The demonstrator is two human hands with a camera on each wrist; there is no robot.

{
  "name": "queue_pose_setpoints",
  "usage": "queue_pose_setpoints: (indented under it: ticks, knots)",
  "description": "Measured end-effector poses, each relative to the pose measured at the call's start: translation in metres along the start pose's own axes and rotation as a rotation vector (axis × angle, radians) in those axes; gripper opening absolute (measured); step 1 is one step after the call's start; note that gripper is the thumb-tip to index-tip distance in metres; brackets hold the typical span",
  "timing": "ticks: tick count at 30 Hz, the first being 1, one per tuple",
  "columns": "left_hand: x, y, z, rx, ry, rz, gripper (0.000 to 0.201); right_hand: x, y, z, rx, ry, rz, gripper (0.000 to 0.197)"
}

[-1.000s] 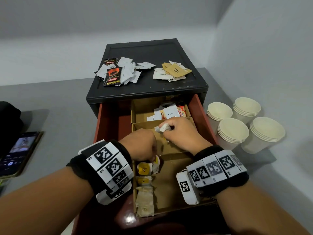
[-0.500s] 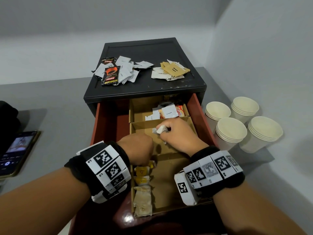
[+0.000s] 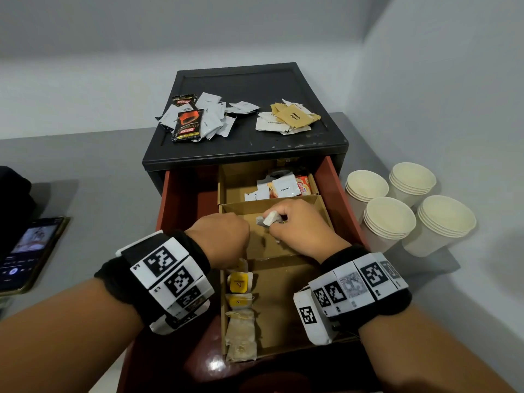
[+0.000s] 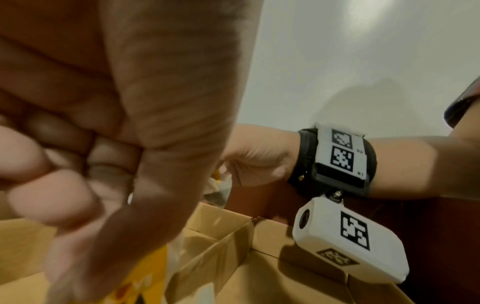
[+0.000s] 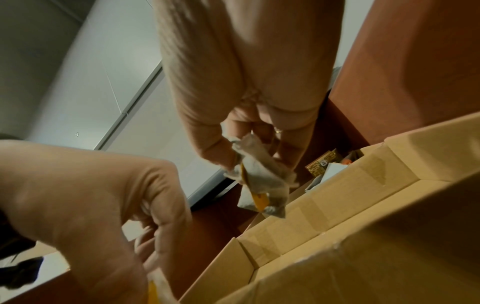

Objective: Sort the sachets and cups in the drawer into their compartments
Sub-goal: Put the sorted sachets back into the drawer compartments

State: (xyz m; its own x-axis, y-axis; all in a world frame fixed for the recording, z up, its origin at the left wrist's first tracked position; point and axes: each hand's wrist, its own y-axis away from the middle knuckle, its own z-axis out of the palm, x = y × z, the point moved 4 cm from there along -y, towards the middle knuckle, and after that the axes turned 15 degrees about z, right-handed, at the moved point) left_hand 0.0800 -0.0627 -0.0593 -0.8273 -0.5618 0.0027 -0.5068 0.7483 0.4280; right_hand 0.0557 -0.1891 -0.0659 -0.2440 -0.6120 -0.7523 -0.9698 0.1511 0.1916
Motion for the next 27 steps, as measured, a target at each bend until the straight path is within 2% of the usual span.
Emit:
queue_pose_setpoints:
  ticks: [6,12,15,18,19,21,23,27]
  knots:
    - [0.004,-0.003,0.009,-0.107,0.004,-0.029,0.017,0.001,-0.001,0.002,-0.006,-0.01,0.027,0.022]
    - [0.003,-0.001,0.007,-0.101,0.069,-0.081,0.017,0.002,0.0,0.003,-0.026,-0.049,0.035,0.018]
    - [-0.006,0.004,-0.006,0.025,0.211,-0.14,0.024,-0.001,0.002,-0.001,-0.063,-0.2,0.063,0.018]
    - [-0.018,0.009,-0.018,0.313,0.566,-0.191,0.048,-0.002,0.003,-0.005,-0.093,-0.313,0.089,0.028]
    - [-0.019,0.01,-0.022,0.403,0.677,-0.163,0.057,-0.002,0.004,-0.006,-0.118,-0.353,0.096,0.029]
    - [-0.016,0.009,-0.025,0.482,0.798,-0.079,0.07,-0.004,0.005,-0.005,-0.177,-0.415,0.098,0.032]
    - [-0.013,0.007,-0.025,0.501,0.803,-0.019,0.07,-0.005,0.006,-0.004,-0.209,-0.455,0.089,0.036]
    - [-0.016,0.004,-0.024,0.538,0.784,-0.006,0.041,-0.006,0.006,-0.01,-0.172,-0.549,0.097,0.034]
